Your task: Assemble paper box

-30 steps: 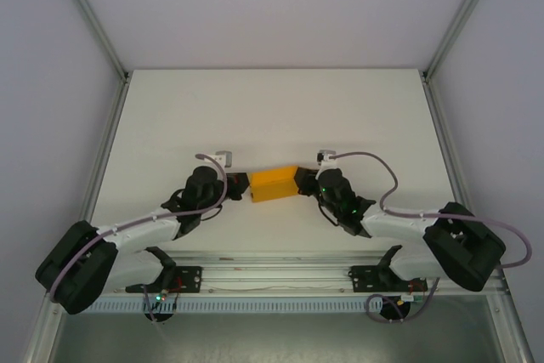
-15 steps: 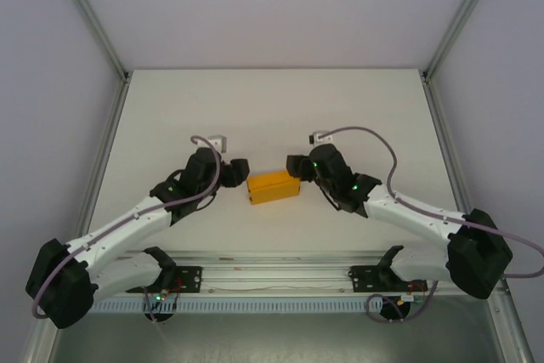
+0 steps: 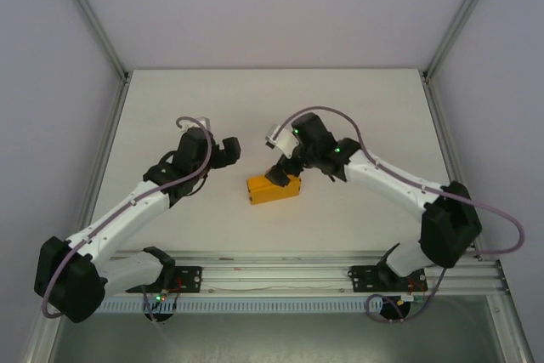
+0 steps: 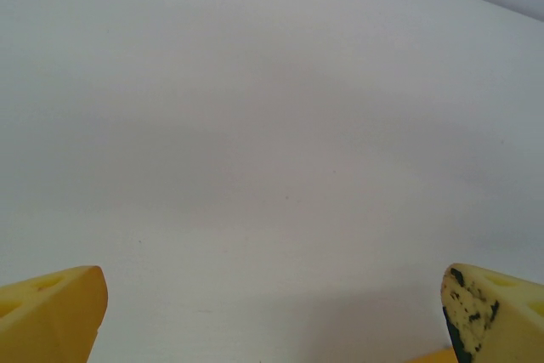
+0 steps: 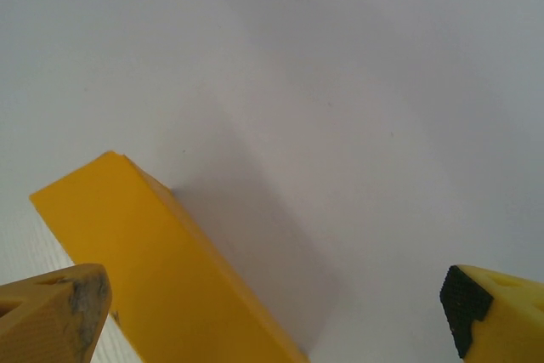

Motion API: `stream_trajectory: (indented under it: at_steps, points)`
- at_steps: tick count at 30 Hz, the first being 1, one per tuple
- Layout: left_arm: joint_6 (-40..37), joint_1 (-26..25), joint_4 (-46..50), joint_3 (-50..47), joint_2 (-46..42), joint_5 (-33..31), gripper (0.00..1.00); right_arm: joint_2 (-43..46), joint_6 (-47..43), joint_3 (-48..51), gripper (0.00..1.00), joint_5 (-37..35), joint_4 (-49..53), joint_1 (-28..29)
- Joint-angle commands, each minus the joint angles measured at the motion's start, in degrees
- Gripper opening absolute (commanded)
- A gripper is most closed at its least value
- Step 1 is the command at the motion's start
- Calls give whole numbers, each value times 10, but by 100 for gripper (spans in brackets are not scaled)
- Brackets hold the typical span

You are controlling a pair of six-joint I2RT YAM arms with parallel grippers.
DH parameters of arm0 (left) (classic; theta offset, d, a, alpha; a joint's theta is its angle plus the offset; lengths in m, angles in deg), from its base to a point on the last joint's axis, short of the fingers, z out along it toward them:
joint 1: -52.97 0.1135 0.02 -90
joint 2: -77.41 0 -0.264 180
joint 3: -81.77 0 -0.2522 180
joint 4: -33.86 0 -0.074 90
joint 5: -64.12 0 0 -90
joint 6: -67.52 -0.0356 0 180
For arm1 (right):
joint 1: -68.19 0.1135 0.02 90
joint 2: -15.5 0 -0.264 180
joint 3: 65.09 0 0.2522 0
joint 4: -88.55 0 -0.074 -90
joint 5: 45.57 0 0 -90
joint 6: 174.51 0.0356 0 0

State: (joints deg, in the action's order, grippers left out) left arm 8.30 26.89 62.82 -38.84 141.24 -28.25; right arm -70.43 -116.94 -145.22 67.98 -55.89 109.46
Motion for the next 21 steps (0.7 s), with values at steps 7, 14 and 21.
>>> stream_trajectory:
  at_steps: [7,14,21]
  points:
    - [-8,5,25,-25,11,52,100,-130,-283,-175,100,62,299,-3]
    - [-1,5,35,-43,11,43,100,-205,-386,-264,96,86,423,-1]
    - [6,7,41,-59,-4,35,100,-229,-371,-241,95,66,375,1]
